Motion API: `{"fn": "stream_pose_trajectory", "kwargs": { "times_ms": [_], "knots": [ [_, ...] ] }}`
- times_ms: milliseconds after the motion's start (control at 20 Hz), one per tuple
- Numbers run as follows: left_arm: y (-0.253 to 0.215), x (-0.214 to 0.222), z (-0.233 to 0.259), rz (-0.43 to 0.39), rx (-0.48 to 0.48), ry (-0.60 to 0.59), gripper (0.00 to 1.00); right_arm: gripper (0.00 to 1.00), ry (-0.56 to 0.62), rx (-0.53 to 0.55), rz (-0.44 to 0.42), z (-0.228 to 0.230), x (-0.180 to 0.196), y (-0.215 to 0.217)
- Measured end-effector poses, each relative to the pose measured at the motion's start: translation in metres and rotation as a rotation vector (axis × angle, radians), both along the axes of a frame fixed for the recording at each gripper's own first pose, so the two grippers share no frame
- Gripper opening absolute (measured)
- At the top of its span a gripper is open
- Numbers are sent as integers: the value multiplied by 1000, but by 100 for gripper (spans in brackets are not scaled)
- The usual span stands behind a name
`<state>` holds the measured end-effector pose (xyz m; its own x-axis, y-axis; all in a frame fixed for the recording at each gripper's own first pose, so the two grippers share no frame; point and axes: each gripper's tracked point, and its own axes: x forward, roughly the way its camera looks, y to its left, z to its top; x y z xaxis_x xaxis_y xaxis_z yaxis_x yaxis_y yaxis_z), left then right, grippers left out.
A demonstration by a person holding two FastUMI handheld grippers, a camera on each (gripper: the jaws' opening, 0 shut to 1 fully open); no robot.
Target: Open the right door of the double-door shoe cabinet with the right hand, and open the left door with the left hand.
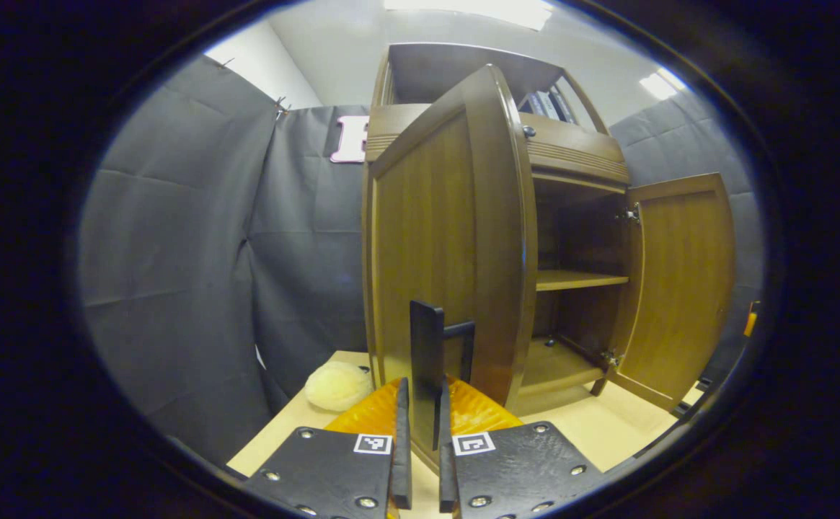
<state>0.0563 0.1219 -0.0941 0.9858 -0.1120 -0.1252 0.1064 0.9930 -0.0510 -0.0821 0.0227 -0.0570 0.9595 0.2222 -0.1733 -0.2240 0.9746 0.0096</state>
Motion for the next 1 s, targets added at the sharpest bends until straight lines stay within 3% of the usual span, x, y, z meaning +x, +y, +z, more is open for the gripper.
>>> {"fn": "stream_pose_trajectory", "kwargs": {
  "times_ms": [100,300,450,1000],
  "knots": [
    [9,-3,-2,8,-6,4,18,96,-3,-6,10,2,1,6],
    [24,-7,-6,21,6,1,13,93,-12,-14,20,5,5,15],
    [44,-13,-8,39,-1,5,19,96,-8,-12,27,4,9,22],
    [121,-31,-19,138,-6,3,16,96,-5,-27,60,5,14,63]
  ]
}}
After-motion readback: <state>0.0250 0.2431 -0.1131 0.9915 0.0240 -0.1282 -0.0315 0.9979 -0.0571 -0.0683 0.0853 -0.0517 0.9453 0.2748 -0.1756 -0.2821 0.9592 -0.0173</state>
